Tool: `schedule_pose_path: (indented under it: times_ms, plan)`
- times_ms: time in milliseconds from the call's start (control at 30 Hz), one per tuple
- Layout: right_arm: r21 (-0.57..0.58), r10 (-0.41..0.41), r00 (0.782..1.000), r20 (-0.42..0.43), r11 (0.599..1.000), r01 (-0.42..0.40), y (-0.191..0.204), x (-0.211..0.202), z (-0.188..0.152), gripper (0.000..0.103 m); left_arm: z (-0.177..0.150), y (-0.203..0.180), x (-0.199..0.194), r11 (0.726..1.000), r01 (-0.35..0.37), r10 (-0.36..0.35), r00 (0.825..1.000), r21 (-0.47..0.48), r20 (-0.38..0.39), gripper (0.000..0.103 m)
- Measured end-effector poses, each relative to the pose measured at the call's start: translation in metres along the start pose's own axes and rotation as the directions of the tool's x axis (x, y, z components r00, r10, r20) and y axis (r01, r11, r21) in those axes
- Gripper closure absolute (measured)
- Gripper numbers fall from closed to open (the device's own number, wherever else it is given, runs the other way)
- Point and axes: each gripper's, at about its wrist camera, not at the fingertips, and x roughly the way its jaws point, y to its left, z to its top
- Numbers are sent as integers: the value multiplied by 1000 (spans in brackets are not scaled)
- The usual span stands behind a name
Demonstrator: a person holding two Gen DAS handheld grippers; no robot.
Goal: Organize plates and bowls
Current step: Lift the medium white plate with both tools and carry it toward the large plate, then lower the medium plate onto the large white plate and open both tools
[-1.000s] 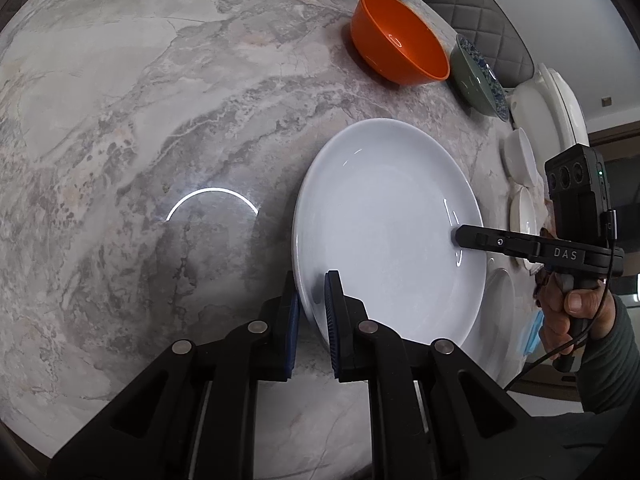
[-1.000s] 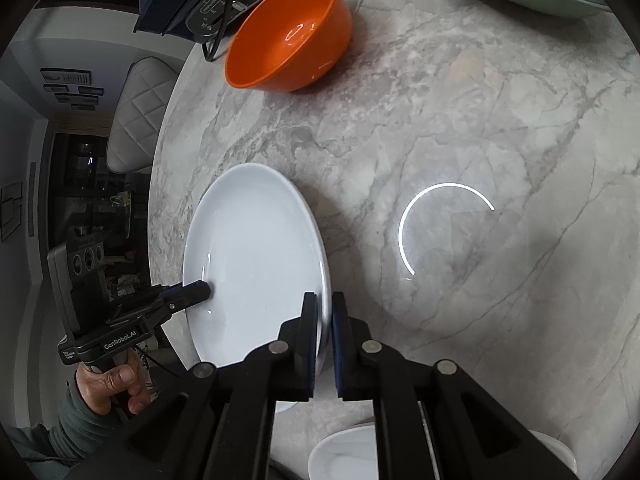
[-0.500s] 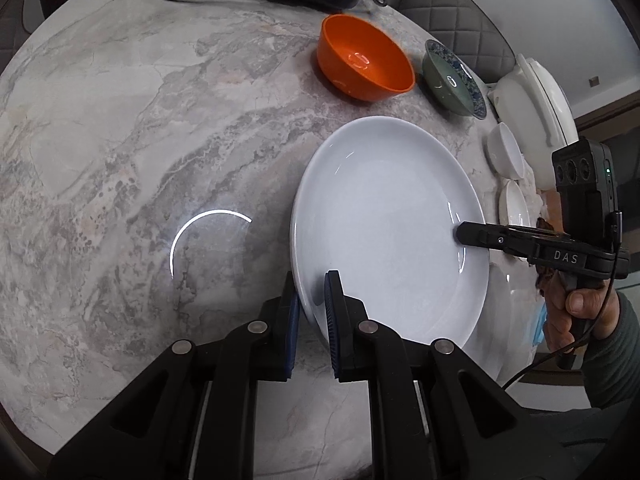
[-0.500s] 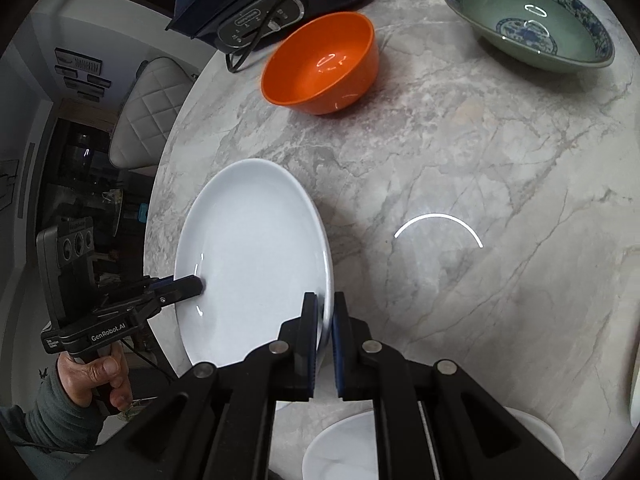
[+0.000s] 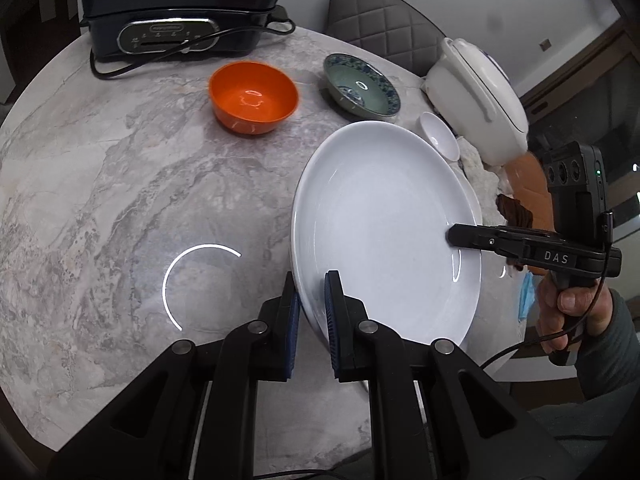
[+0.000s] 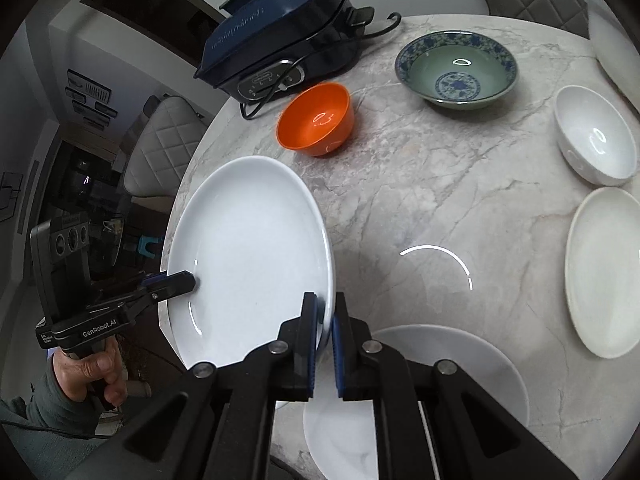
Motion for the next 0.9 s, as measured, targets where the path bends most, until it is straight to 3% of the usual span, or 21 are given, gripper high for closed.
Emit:
schedule_pose_path:
  times_ms: [133,367,600,900]
  plan:
    - [15,-14,999,46,1000,13,-12,-34,-25,94,-12,-41,1,999,21,-21,1000,40,1,92]
    - [97,-31,996,80,995,23,-51,-72,-83,94,-53,-98,40,996,42,-37,997,84,-61,92]
    - [160,-65,997,41,985,58,-92,-54,-133,94,-89,-119,94,995,-1,13,992,96,-126,92]
    - [157,-75,997,-4,985,75,-116,-25,-150,94,-104,-110,135,991,-72,91,982,117,-165,91]
